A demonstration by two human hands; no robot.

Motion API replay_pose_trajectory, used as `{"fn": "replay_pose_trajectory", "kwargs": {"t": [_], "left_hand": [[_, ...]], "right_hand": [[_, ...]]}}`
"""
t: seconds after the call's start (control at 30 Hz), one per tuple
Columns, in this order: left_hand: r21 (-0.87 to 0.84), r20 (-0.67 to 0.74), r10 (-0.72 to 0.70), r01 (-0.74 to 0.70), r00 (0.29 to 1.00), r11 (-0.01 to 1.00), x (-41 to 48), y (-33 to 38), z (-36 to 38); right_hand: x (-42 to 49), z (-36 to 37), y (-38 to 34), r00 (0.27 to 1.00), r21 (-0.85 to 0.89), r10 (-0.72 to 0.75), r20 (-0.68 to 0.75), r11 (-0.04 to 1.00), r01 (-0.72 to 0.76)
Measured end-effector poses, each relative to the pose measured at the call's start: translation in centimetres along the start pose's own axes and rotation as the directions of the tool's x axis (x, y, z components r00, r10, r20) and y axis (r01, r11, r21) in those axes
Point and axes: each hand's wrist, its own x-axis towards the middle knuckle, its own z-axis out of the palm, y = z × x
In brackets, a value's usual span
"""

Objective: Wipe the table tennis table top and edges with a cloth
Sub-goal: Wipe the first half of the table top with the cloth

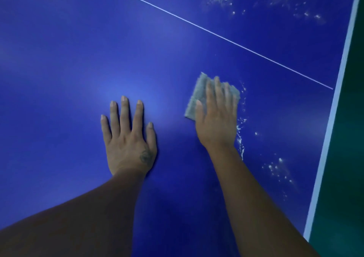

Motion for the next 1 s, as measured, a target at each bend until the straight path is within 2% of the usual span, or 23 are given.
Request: {"fn": "replay_pose_trajectory", "kwargs": {"t": [0.1,0.2,0.43,0.6,0.73,0.87,1.0], "left_hand": [[0.004,-0.021,0.007,-0.007,1.0,1.0,-0.1,0.1,0.0],[0.003,-0.035,0.012,-0.012,0.999,1.0,0.0,0.2,-0.1],[-0.005,-0.076,0.024,-0.024,0.997,1.0,0.2,0.2,0.2],[-0.007,-0.084,0.03,-0.031,0.996,1.0,0.1,0.1,0.3],[-0.009,-0.085,0.031,-0.032,0.996,0.999,0.1,0.1,0.3],[-0.015,-0.104,0.038,-0.039,0.994,0.999,0.0,0.1,0.4],[-0.013,-0.098,0.028,-0.029,0.995,0.999,0.1,0.0,0.6]], "right_hand": [[-1.9,-0.4,3.3,0.996,-0.015,0.092,-0.012,0.996,-0.092],[-2.0,-0.3,2.6,0.992,-0.04,0.123,-0.009,0.992,-0.123],[8.4,0.2,-5.7,0.998,-0.06,-0.068,0.011,0.996,0.069],[13.9,0.0,-5.9,0.998,-0.053,-0.063,0.003,0.997,0.063],[12.9,-0.8,-0.2,0.998,-0.016,0.057,-0.028,0.998,-0.057],[7.5,-2.0,6.9,0.972,0.017,0.233,-0.023,0.972,-0.233],[3.1,-2.6,9.9,0.94,0.015,0.341,-0.011,0.94,-0.341]]}}
